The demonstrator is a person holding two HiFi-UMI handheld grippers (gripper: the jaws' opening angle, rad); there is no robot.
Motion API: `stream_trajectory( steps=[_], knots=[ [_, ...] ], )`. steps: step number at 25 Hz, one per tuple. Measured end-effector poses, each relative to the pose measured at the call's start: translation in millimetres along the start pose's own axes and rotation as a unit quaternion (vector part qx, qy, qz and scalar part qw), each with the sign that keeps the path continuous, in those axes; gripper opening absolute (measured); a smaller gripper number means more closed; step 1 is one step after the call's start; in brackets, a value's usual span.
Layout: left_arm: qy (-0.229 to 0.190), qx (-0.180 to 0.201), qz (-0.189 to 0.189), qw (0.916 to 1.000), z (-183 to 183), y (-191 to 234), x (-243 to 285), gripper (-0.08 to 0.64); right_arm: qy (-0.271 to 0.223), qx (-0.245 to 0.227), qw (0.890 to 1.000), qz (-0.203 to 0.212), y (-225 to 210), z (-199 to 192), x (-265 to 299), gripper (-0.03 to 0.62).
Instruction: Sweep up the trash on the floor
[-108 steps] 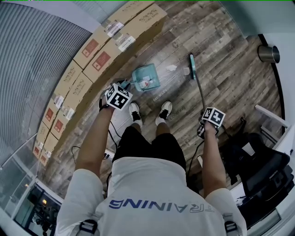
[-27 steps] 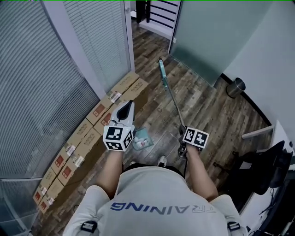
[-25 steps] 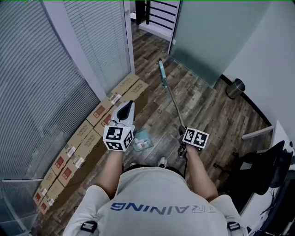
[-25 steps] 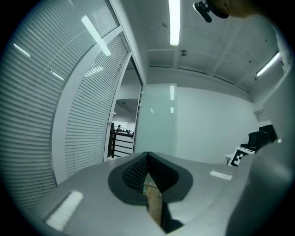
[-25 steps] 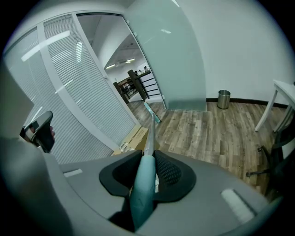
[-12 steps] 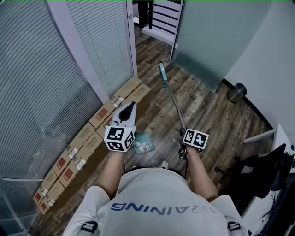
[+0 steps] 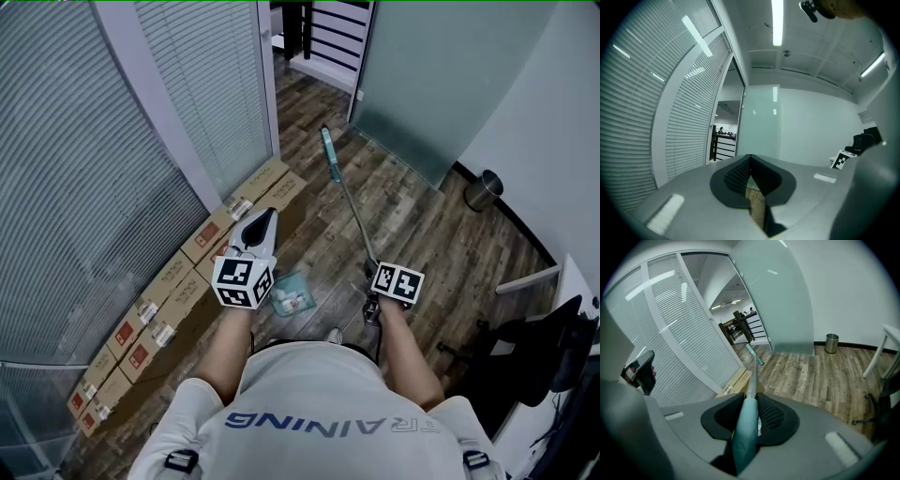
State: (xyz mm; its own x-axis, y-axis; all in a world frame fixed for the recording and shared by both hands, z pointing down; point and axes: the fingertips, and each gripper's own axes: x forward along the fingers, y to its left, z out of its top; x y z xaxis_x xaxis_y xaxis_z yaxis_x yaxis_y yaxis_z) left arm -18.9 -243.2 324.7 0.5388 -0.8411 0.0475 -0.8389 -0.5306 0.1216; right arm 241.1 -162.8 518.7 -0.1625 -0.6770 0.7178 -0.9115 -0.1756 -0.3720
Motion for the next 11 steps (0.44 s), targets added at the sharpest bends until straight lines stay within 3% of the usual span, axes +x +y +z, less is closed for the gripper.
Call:
stream_trajectory(
  steps=[11],
  knots=[
    [0.0,0.0,-0.001,1.0,0.8,-0.5,6.3,0.003,-0.003,0.0,1.0,0.005,-1.3,6.2,3.0,0.106]
  ],
)
